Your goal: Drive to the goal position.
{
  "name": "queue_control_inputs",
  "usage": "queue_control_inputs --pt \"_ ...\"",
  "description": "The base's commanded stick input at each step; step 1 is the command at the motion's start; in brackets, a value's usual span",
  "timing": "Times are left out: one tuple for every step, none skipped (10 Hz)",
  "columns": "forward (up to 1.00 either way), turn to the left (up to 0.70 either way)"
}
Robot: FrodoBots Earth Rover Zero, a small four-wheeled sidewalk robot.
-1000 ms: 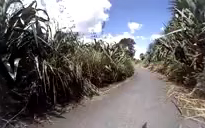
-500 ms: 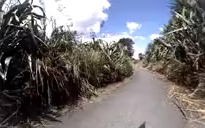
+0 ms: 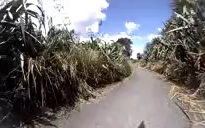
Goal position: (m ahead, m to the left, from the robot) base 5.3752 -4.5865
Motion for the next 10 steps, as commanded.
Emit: queue_control_inputs --pt "0.44 -0.24" --pt "0.44 -0.24" --pt "0.43 -0.23" --pt "0.50 -0.27" --pt "0.50 -0.27" --pt "0.50 -0.27" --pt "0.50 -0.26" --pt "0.50 -0.24" --pt "0.50 -0.19" --pt "0.50 -0.18"
